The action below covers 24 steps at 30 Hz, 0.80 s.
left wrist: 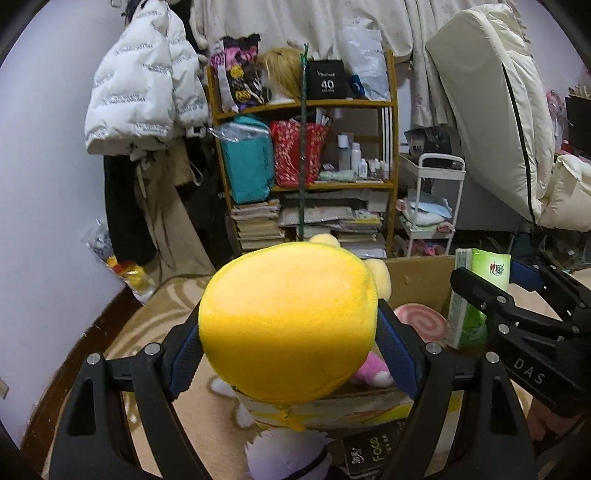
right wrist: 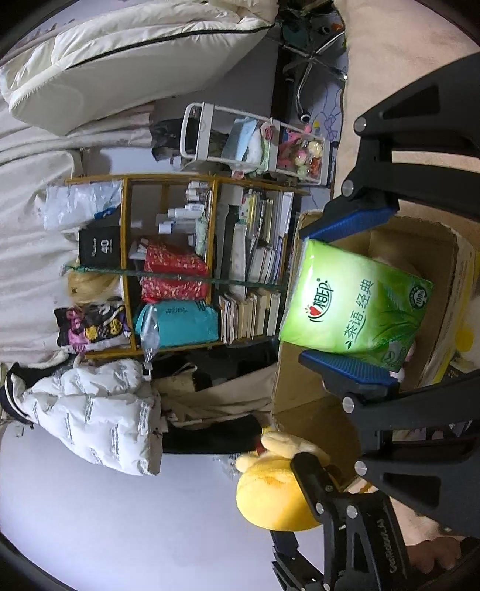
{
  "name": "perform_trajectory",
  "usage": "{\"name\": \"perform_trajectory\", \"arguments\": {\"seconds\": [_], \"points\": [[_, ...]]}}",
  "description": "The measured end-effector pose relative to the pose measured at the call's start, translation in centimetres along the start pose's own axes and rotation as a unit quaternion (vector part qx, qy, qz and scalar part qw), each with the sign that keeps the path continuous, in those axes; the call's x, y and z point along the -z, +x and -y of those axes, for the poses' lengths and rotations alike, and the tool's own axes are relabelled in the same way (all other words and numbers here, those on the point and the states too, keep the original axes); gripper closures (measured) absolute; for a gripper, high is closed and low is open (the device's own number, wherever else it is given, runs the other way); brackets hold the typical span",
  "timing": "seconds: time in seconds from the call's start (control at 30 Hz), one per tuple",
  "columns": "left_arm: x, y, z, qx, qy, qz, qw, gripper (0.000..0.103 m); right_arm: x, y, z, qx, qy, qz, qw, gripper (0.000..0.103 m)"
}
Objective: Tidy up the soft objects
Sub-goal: 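Open both tools to drop the yellow plush and tissue pack into the box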
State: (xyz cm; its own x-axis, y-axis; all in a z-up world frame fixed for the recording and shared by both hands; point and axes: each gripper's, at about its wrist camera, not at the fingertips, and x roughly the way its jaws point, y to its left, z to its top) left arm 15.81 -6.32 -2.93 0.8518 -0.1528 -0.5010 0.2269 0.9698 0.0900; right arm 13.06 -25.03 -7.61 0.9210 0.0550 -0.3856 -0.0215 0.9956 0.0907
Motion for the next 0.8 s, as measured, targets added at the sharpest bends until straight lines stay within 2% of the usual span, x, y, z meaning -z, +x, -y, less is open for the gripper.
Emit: {"name": "perform_trajectory", "arguments": {"seconds": [0.47,0.53,0.57,0.6,0.67,0.8], "points": [[0.9,1.1,-0.6,0.018,-0.010,-0.037,0.9991,0.014,0.1,0.0,0.2,-0.017,0.007,-0.012,1.000,0.039],[0.9,1.2,-0.4,0.016,-0.007,-0.042,0.9989,0.009,0.1,0.1,0.2,-0.020,0.009,-0.014,1.000,0.039],[1.0,1.2,-0.4,0.013,-0.003,-0.042,0.9990,0.008,0.1,0.1,0.3,-0.021,0.009,-0.015,1.000,0.037],[1.0,1.2,-0.3,0.010,0.001,-0.040,0.9992,0.008,0.1,0.1,0.3,-0.020,0.009,-0.015,1.000,0.030],[1.2,1.1,-0.1,0.005,0.012,-0.039,0.9992,0.007,0.2,0.1,0.4,-0.022,0.014,-0.014,1.000,0.022],[1.5,1.0,0.0,-0.008,0.026,-0.044,0.9986,0.005,0.2,0.2,0.7,-0.021,0.025,-0.019,0.999,0.022]]}}
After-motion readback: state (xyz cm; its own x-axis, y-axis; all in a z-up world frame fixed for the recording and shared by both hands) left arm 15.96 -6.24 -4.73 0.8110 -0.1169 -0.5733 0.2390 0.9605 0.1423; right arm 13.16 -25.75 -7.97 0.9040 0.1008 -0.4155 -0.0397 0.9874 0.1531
